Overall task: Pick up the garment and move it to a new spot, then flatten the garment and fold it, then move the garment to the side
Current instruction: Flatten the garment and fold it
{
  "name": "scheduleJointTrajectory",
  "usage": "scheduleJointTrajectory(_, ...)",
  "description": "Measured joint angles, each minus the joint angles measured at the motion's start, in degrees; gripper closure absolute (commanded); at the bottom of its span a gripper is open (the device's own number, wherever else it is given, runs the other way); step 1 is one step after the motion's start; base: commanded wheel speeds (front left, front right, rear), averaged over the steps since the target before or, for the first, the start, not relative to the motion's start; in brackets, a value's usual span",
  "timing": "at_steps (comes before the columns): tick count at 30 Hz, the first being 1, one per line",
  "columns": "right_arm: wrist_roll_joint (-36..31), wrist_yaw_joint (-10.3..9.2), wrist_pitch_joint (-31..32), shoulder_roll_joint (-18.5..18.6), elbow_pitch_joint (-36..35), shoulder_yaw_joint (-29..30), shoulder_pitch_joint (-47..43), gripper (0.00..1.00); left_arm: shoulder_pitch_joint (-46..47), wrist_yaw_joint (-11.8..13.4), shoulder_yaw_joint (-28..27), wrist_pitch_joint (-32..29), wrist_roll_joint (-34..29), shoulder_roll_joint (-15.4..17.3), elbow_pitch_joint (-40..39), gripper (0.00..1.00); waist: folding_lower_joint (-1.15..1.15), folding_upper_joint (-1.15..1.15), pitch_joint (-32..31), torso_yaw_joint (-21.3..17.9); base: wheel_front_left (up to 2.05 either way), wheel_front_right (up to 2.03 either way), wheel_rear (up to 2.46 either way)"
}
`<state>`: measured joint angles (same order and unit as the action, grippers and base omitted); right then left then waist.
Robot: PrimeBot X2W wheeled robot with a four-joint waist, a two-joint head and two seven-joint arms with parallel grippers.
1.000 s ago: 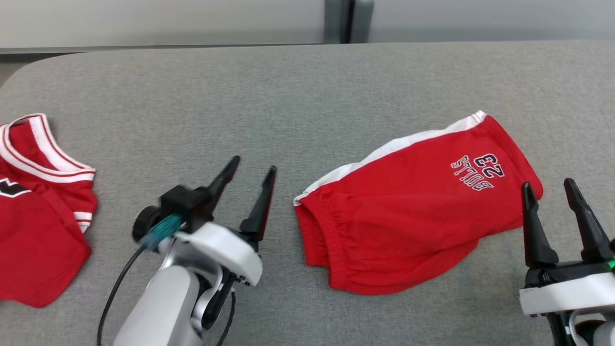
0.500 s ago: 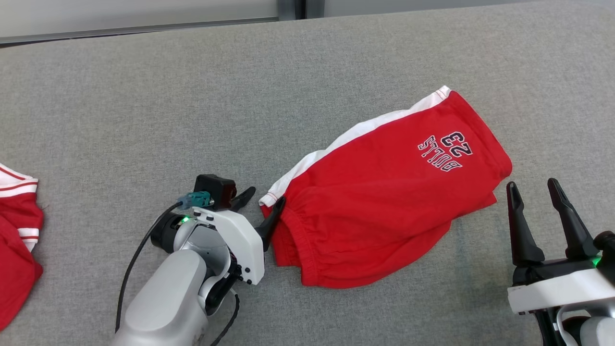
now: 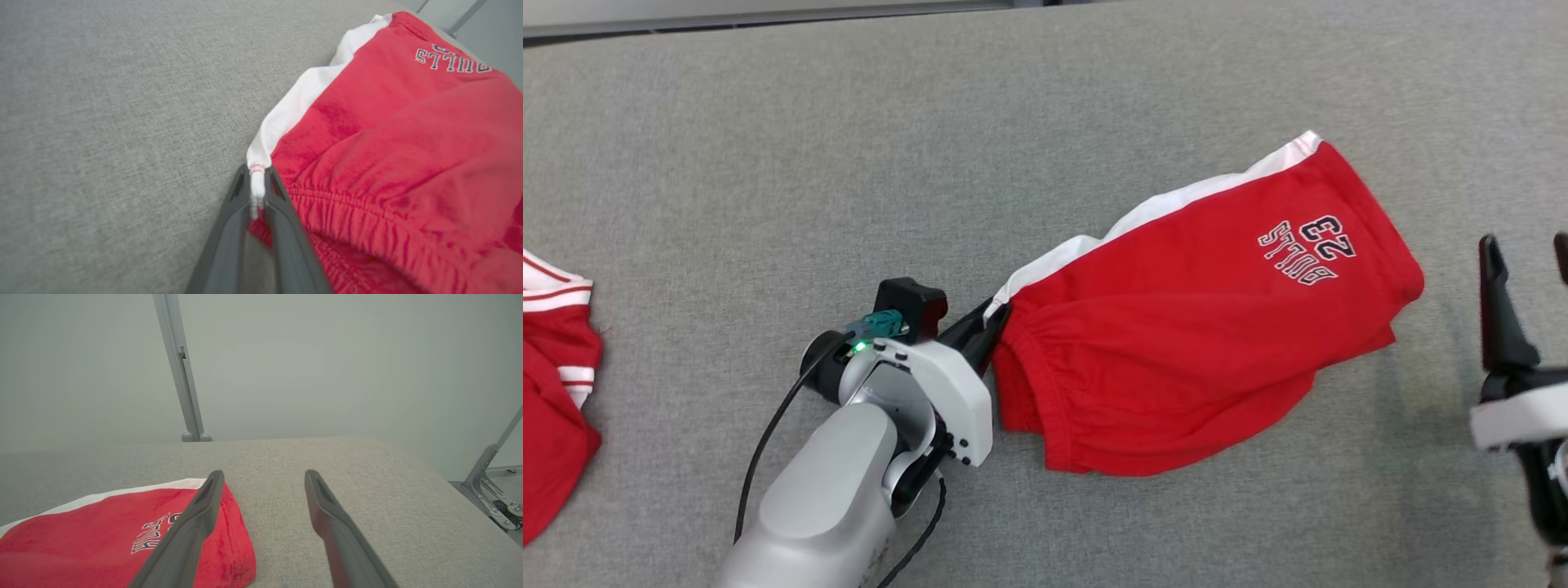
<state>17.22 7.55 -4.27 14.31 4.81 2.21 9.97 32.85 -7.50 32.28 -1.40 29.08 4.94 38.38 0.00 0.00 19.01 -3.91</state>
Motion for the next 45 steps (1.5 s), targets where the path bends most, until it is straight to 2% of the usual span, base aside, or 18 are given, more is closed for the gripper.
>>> scheduleJointTrajectory(4, 1.9, -0.01, 0.8, 3.6, 4.5, 0.9, 6.1, 0.00, 2.1, 0.0, 1.1, 1.2, -0.4, -0.6, -0.3, 1.00, 0.00, 0.00, 1.8, 1.3, 0.00, 0.00, 0.00)
scheduleJointTrajectory(7, 3.7, -0.05, 2.0, 6.4, 8.1, -1.0, 12.3, 0.00, 4.0, 0.0, 2.2, 1.9, -0.5, -1.2, -0.8, 1.00, 0.00, 0.00, 3.7, 2.6, 0.00, 0.00, 0.00)
scheduleJointTrajectory(14, 7.7, -0.04, 8.9, 11.9, 18.5, -12.7, 25.7, 0.00, 7.8, -0.1, 4.6, 3.9, -0.3, -2.4, -2.0, 1.00, 0.00, 0.00, 8.0, 6.3, 0.00, 0.00, 0.00)
scheduleJointTrajectory(15, 8.6, -0.04, 11.6, 13.0, 22.2, -16.0, 28.4, 0.00, 8.5, -0.1, 5.4, 4.5, 0.0, -2.6, -2.1, 1.00, 0.00, 0.00, 8.8, 7.3, 0.00, 0.00, 0.00)
scheduleJointTrajectory(21, 12.0, -0.03, 17.8, 14.7, 29.5, -23.0, 35.1, 0.00, 10.2, -0.1, 6.8, 6.0, 1.3, -2.9, -2.1, 1.00, 0.00, 0.00, 10.6, 8.7, 0.00, 0.00, 0.00)
scheduleJointTrajectory(22, 12.7, -0.04, 18.3, 14.9, 30.0, -23.7, 36.1, 0.39, 10.4, -0.1, 7.0, 6.3, 1.4, -2.9, -2.1, 1.00, 0.00, 0.00, 10.8, 8.9, 0.00, 0.00, 0.00)
scheduleJointTrajectory(24, 14.0, -0.04, 19.2, 15.2, 30.9, -25.2, 37.2, 0.73, 10.9, 0.0, 7.4, 6.8, 1.8, -2.9, -1.7, 1.00, 0.00, 0.00, 11.0, 9.0, 0.00, 0.00, 0.00)
scheduleJointTrajectory(25, 14.7, -0.03, 19.4, 15.5, 31.1, -25.7, 37.6, 1.00, 11.0, 0.1, 7.5, 7.2, 1.9, -2.9, -1.6, 1.00, 0.00, 0.00, 11.1, 9.1, 0.00, 0.00, 0.00)
scheduleJointTrajectory(27, 15.7, 0.01, 19.4, 15.6, 31.3, -26.4, 38.2, 1.00, 11.1, 0.4, 7.7, 8.1, 1.9, -3.0, -1.3, 1.00, 0.00, 0.00, 11.1, 9.0, 0.00, 0.00, 0.00)
scheduleJointTrajectory(30, 16.7, 0.01, 15.9, 16.1, 31.0, -26.1, 37.7, 1.00, 11.1, 1.2, 7.7, 10.0, 1.9, -3.0, -0.8, 1.00, 0.00, 0.00, 10.6, 8.9, 0.00, 0.00, 0.00)
scheduleJointTrajectory(36, 16.6, 0.02, 4.5, 15.9, 26.4, -22.7, 33.2, 1.00, 10.2, 3.5, 6.3, 12.8, 1.4, 0.3, -2.1, 1.00, 0.00, 0.00, 7.9, 8.1, 0.00, 0.00, 0.00)
scheduleJointTrajectory(41, 14.5, 0.03, -3.1, 13.7, 18.3, -17.5, 27.5, 1.00, 9.7, 5.5, 4.8, 13.5, 0.9, 4.0, -8.5, 1.00, 0.00, 0.00, 4.7, 7.1, 0.00, 0.00, 0.00)
scheduleJointTrajectory(45, 11.4, 0.03, -5.3, 11.1, 10.1, -12.6, 22.5, 1.00, 7.9, 7.6, 3.9, 12.4, 0.2, 7.6, -15.6, 1.00, 0.00, 0.00, 1.6, 6.0, 0.00, 0.00, 0.00)
